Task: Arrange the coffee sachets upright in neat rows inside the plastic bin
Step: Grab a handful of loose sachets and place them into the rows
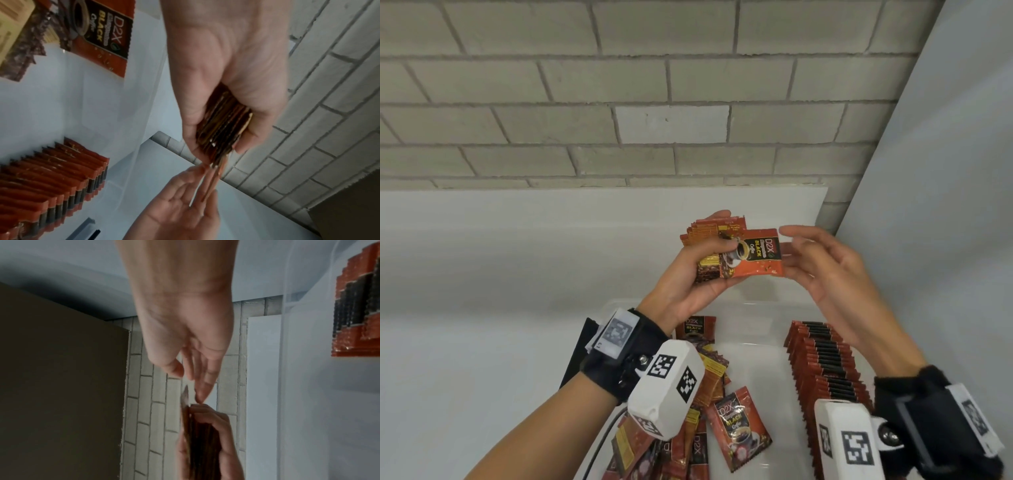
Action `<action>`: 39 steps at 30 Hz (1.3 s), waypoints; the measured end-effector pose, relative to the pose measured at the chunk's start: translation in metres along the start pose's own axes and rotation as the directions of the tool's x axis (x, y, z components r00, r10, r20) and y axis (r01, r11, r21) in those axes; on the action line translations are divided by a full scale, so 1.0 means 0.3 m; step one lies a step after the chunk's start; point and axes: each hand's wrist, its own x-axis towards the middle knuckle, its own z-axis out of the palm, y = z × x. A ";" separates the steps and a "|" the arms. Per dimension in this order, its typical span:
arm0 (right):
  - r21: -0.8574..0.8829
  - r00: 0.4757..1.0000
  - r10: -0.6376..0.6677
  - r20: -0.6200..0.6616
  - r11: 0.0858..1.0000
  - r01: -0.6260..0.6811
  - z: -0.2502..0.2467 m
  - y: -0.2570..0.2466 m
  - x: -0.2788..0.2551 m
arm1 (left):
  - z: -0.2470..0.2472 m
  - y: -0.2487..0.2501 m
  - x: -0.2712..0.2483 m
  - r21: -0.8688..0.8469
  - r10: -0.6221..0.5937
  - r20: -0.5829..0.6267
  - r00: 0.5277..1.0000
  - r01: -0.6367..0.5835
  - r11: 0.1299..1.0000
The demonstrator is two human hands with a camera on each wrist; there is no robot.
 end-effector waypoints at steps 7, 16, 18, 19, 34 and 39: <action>-0.135 0.974 0.208 0.088 0.971 -0.195 -0.023 -0.055 -0.002 | -0.014 -0.013 0.017 0.013 0.034 -0.026 0.999 -0.033 0.999; -0.773 0.930 0.328 0.163 0.629 -0.086 -0.092 -0.183 0.008 | -0.055 -0.009 0.040 0.020 0.073 -0.117 0.990 -0.071 0.997; -0.885 0.892 0.404 0.201 0.465 -0.011 -0.067 -0.169 0.010 | -0.063 -0.016 0.046 0.088 0.053 -0.130 0.990 -0.042 0.995; -0.920 0.878 0.435 0.202 0.393 0.017 -0.051 -0.151 0.013 | -0.065 -0.020 0.047 0.114 0.033 -0.125 0.992 -0.018 0.993; -0.993 0.836 0.536 0.117 0.070 0.094 -0.009 0.013 -0.025 | -0.042 -0.046 0.047 0.158 -0.111 -0.053 0.992 0.118 0.980; -0.993 0.836 0.536 0.116 0.093 0.078 -0.013 0.012 -0.026 | -0.042 -0.044 0.046 0.133 -0.117 -0.061 0.991 0.124 0.983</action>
